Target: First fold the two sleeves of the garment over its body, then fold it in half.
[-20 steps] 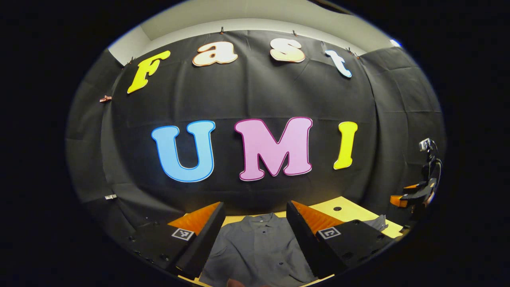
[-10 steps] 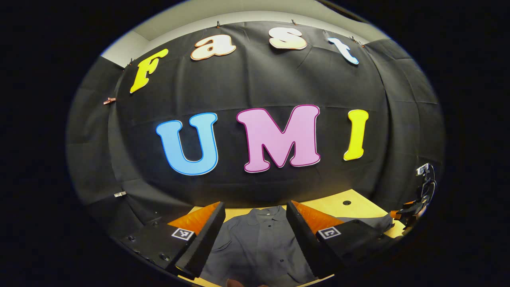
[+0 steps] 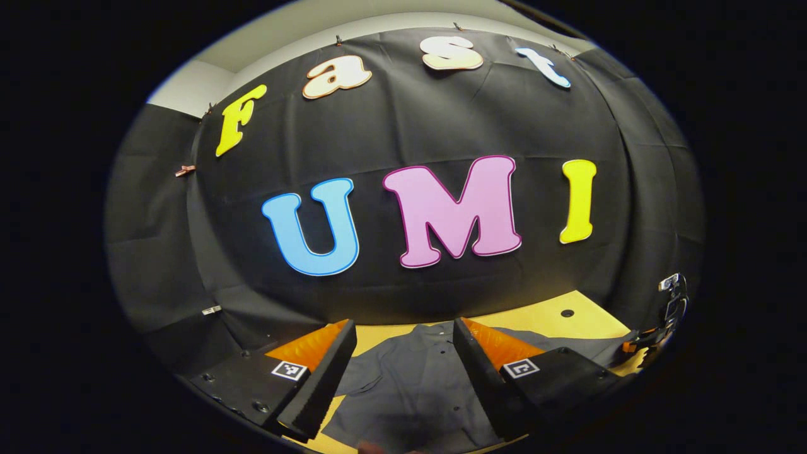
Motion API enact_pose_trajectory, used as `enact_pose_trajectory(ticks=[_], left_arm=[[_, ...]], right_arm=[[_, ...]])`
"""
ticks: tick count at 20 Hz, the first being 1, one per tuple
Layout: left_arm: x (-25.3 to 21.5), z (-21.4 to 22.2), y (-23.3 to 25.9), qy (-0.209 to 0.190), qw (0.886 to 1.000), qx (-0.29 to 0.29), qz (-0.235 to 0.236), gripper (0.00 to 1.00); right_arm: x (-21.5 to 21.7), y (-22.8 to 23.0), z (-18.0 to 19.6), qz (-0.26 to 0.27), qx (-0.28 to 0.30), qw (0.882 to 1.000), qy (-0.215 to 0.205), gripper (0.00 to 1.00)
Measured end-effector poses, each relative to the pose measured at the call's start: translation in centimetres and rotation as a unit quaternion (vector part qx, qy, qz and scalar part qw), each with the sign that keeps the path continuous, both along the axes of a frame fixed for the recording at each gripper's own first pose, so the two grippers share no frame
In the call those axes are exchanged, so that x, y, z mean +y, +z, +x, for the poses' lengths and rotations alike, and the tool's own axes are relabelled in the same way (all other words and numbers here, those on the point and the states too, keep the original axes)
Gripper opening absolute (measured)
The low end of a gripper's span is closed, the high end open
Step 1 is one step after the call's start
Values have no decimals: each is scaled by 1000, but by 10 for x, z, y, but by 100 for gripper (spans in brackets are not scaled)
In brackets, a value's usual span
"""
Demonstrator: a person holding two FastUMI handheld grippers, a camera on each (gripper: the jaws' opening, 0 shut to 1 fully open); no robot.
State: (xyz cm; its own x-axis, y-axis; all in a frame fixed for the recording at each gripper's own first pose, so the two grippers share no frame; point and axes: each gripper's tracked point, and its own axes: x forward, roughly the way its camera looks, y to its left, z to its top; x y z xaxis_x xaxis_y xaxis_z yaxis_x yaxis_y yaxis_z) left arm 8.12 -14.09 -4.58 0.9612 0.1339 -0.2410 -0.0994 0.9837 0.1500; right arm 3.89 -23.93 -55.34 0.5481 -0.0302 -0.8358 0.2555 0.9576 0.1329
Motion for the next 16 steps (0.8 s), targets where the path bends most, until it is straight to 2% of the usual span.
enact_pose_trajectory(ticks=[3, 4, 5, 7, 9, 11, 16], left_arm=[[8, 5, -3, 15, 1000, 8, 1, 97], [10, 6, -4, 17, 1000, 10, 0, 97], [11, 7, -3, 18, 1000, 10, -2, 97], [12, 9, -1, 17, 1000, 5, -2, 97], [17, 8, 2, 14, 1000, 0, 1, 97], [25, 6, 4, 13, 1000, -3, -2, 97], [51, 3, -4, 5, 1000, -8, -25, 97]], right_arm=[[12, -20, -7, 24, 31, 999, 2, 96], [9, -16, 0, 9, 17, 1000, 4, 96], [7, -25, -5, -4, 32, 999, 17, 79], [15, -19, -9, 10, 20, 999, 26, 45], [12, -16, -10, 26, 21, 999, 4, 11], [9, 0, 0, 28, -2, 999, -15, 7], [18, 71, 20, 28, -72, 997, -29, 7]])
